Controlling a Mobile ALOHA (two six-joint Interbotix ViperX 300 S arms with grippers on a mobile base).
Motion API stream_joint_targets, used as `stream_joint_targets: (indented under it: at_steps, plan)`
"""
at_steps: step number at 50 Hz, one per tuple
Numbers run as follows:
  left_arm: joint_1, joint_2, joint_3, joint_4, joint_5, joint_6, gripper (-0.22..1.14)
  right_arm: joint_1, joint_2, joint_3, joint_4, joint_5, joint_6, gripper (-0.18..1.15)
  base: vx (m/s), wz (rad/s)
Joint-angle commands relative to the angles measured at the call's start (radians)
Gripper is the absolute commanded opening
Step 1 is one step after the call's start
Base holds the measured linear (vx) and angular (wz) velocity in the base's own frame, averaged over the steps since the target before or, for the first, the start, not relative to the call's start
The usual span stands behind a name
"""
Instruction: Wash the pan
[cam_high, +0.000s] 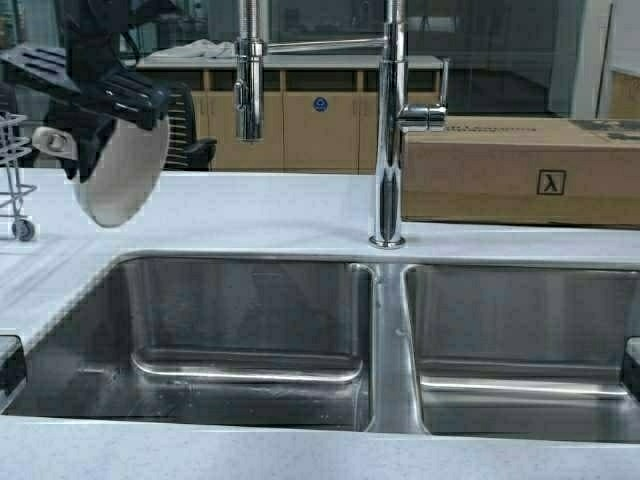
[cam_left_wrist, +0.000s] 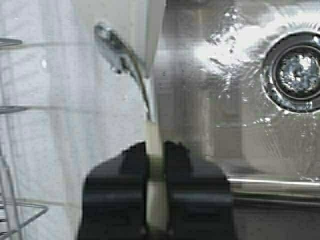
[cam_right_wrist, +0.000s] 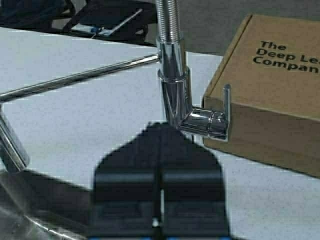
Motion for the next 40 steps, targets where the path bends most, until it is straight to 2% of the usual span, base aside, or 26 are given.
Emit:
stream_joint_targets:
  at_steps: [1, 5, 24, 40]
  plan:
    - [0.043, -0.121, -0.026, 0.058, 0.052, 0.026, 0.03, 0.002, -0.014, -0.015, 0.0, -0.011, -0.002, 0.05, 0.0, 0.0]
    - [0.077, -0.175, -0.034, 0.074, 0.08, 0.067, 0.03, 0.002, -0.014, -0.015, 0.0, -0.011, 0.0, 0.05, 0.0, 0.0]
    - [0.357, -0.368, -0.067, 0.071, 0.078, 0.364, 0.02, 0.002, -0.014, -0.02, 0.0, -0.011, 0.0, 0.05, 0.0, 0.0]
    - [0.54, -0.376, 0.009, 0.055, 0.002, 0.42, 0.02, 0.002, -0.005, -0.023, -0.002, -0.011, -0.003, 0.05, 0.0, 0.0]
